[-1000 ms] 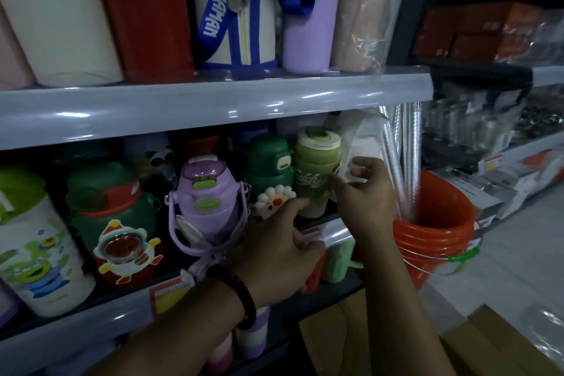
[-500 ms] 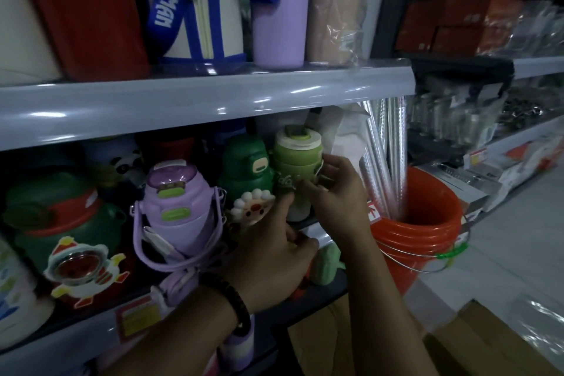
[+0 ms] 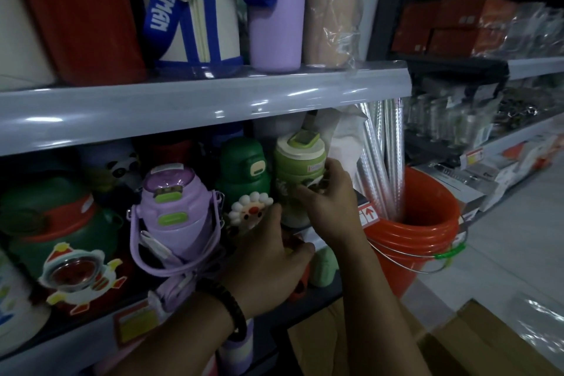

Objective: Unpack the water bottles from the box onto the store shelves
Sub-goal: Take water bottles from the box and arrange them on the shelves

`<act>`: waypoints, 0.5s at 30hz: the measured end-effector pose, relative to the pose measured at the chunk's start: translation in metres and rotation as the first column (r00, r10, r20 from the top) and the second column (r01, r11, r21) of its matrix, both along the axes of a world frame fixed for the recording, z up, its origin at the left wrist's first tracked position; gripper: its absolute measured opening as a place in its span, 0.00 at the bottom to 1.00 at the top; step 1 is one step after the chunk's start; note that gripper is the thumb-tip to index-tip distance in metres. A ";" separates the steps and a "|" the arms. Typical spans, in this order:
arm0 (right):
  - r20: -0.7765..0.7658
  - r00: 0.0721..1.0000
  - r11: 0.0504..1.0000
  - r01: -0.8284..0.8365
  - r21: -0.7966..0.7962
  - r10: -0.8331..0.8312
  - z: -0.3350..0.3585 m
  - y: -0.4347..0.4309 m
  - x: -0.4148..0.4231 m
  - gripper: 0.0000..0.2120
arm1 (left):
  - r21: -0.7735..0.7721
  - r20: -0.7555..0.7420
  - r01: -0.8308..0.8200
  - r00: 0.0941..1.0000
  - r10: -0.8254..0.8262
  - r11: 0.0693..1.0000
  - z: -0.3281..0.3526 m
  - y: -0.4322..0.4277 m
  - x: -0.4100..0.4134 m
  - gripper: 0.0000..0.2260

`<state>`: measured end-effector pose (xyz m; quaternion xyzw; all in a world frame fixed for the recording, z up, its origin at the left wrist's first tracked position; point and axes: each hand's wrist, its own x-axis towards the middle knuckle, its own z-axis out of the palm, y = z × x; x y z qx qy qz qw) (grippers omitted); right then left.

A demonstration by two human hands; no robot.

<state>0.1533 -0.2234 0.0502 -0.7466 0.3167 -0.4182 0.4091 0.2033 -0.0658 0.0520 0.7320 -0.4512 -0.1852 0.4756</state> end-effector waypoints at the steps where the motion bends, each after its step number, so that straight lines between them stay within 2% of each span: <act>1: -0.005 1.000 1.000 -0.007 0.021 0.008 0.000 0.001 -0.003 0.27 | -0.002 0.007 0.000 1.000 0.000 1.000 0.000 0.000 0.000 0.18; 6: -0.001 1.000 0.999 -0.010 0.044 0.010 0.005 0.006 -0.007 0.27 | -0.032 0.030 0.005 1.000 -0.004 0.999 0.002 -0.001 -0.001 0.16; 11: -0.020 1.000 1.000 0.004 -0.012 -0.004 0.007 0.009 -0.003 0.29 | -0.060 0.007 0.020 1.000 -0.020 0.998 0.005 -0.001 -0.002 0.21; 15: -0.031 0.998 0.999 -0.048 0.003 0.048 0.006 0.008 -0.003 0.32 | -0.055 0.015 0.004 1.000 -0.003 0.998 -0.002 -0.002 0.001 0.24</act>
